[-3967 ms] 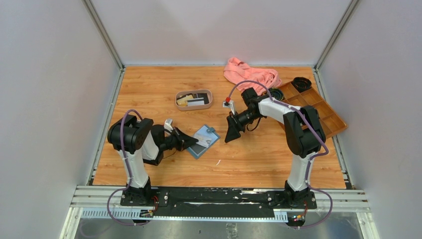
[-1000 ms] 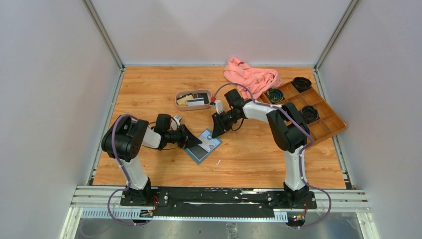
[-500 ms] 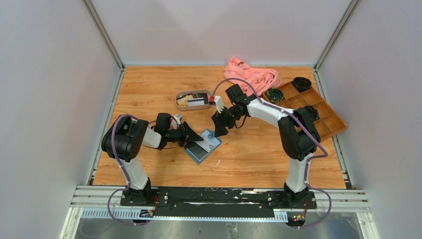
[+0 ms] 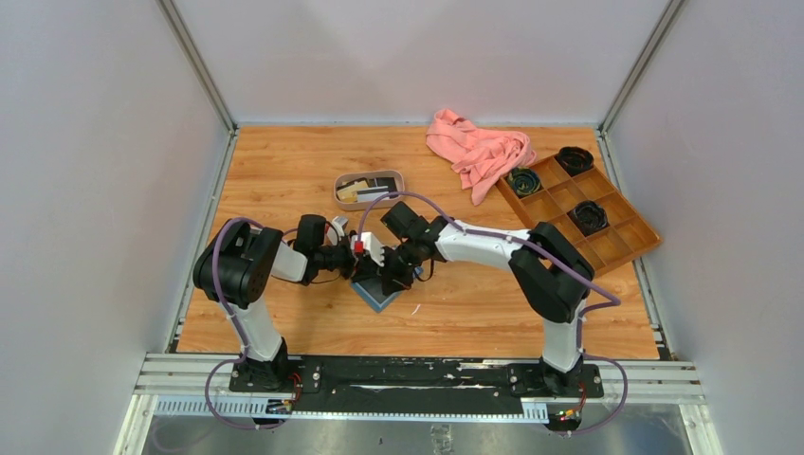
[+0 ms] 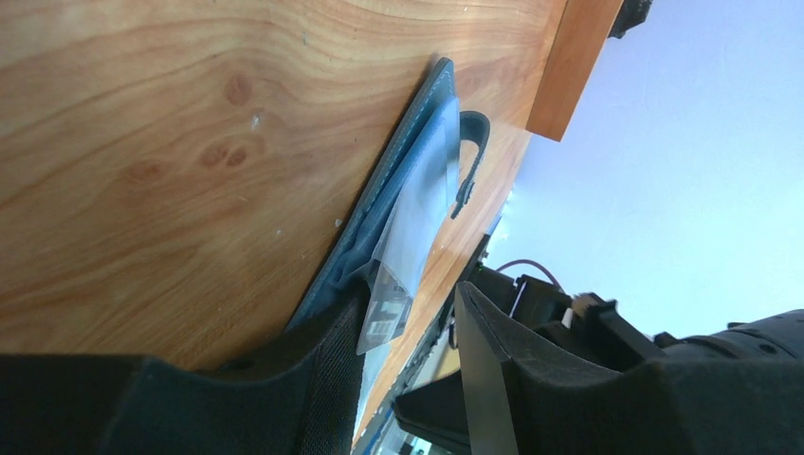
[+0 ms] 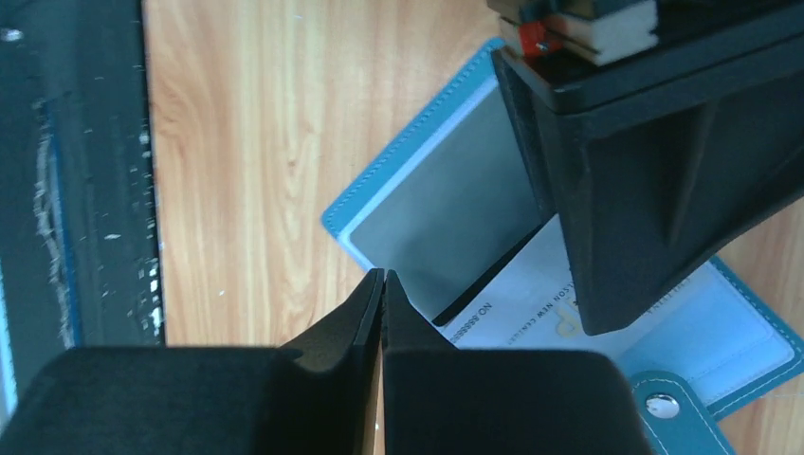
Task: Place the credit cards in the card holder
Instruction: Insert the credit card into the card holder.
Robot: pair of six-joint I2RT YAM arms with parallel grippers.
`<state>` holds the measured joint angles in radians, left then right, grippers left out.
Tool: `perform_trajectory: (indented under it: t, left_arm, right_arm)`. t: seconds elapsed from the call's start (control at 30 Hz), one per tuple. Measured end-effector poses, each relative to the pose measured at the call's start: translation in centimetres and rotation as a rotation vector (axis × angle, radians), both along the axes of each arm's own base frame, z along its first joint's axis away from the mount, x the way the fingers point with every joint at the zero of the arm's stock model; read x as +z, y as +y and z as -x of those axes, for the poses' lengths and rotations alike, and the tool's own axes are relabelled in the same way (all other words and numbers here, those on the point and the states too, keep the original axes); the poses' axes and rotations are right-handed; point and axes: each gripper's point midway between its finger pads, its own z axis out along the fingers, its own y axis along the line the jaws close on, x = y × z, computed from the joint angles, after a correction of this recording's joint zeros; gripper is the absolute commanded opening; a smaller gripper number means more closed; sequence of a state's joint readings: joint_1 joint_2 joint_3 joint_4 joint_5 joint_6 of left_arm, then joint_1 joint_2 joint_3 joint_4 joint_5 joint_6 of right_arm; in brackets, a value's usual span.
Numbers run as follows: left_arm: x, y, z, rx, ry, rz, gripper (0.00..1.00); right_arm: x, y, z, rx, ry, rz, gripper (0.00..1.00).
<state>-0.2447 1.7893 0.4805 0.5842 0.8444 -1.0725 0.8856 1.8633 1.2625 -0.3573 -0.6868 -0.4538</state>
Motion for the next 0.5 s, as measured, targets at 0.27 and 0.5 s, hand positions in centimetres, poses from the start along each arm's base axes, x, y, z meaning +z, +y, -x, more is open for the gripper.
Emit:
perform_trajectory:
  t: [0.27, 0.5]
  left_arm:
    - [0.0, 0.0, 0.0, -0.003, -0.009, 0.001, 0.46]
    - [0.0, 0.0, 0.0, -0.004, -0.013, 0.001, 0.47]
  right_arm:
    - [-2.0, 0.7, -2.1, -0.177, -0.048, 0.050, 0.02]
    - [-2.5, 1.2, -3.0, -0.251, -0.063, 0.063, 0.03]
